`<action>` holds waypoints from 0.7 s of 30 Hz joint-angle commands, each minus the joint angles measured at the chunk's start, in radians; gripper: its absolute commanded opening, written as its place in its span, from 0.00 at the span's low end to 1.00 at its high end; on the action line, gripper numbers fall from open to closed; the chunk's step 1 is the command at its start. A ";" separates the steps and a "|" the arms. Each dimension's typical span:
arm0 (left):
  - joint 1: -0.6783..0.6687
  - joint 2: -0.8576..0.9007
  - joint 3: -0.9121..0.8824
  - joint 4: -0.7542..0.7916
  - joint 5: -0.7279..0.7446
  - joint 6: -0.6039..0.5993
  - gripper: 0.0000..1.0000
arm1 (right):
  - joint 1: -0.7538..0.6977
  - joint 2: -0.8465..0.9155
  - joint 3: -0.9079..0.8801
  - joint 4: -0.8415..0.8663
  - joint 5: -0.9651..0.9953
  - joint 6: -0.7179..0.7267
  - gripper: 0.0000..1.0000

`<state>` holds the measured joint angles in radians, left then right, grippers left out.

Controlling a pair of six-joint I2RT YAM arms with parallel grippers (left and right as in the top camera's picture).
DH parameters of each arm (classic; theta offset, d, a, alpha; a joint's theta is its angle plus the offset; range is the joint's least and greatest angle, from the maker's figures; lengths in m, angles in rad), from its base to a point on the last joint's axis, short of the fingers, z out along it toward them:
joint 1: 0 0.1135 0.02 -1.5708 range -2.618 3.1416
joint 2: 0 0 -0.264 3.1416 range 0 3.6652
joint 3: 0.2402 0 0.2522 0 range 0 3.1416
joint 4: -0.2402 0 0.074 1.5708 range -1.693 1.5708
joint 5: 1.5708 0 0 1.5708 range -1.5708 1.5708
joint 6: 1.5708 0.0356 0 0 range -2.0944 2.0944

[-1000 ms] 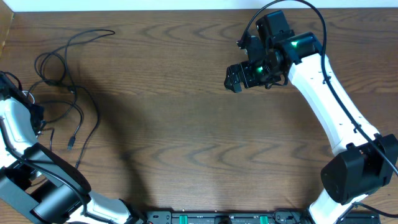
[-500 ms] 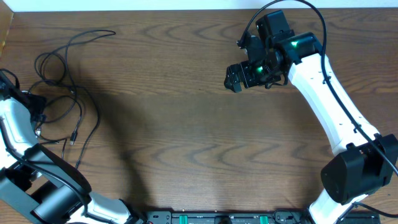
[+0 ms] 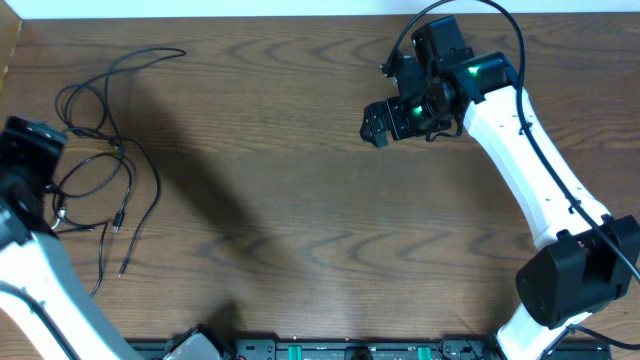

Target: Untangle cables

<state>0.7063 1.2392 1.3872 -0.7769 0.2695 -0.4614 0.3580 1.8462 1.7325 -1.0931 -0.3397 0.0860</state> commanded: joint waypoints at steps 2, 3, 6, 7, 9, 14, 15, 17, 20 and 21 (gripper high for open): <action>-0.068 -0.062 0.005 -0.106 0.108 0.077 0.80 | 0.007 -0.026 0.004 0.020 0.001 -0.016 0.99; -0.090 -0.071 0.005 -0.138 0.108 0.090 0.80 | 0.007 -0.026 0.004 0.025 -0.004 -0.016 0.99; -0.155 -0.077 0.004 -0.212 0.107 0.114 0.80 | 0.008 -0.026 0.004 0.033 -0.007 -0.016 0.99; -0.177 -0.076 0.004 -0.232 0.105 0.121 0.80 | 0.008 -0.026 0.004 0.034 -0.007 -0.016 0.99; -0.229 -0.073 -0.006 -0.255 0.104 0.139 0.80 | 0.010 -0.026 0.004 0.035 -0.007 -0.016 0.99; -0.314 -0.071 -0.042 -0.255 0.104 0.140 0.81 | 0.010 -0.026 0.004 0.035 -0.006 -0.015 0.99; -0.326 -0.070 -0.044 -0.255 0.104 0.140 0.80 | 0.010 -0.026 0.004 0.035 -0.007 -0.015 0.99; -0.350 -0.071 -0.044 -0.253 0.104 0.140 0.81 | 0.010 -0.026 0.004 0.034 -0.006 -0.012 0.99; -0.370 -0.069 -0.044 -0.241 0.105 0.145 0.83 | 0.010 -0.026 0.004 0.037 -0.007 -0.012 0.99; -0.376 -0.069 -0.044 -0.236 0.105 0.156 0.84 | 0.010 -0.026 0.004 0.042 -0.007 -0.005 0.99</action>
<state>0.3496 1.1679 1.3483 -1.0214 0.3653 -0.3382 0.3595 1.8462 1.7325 -1.0576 -0.3408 0.0860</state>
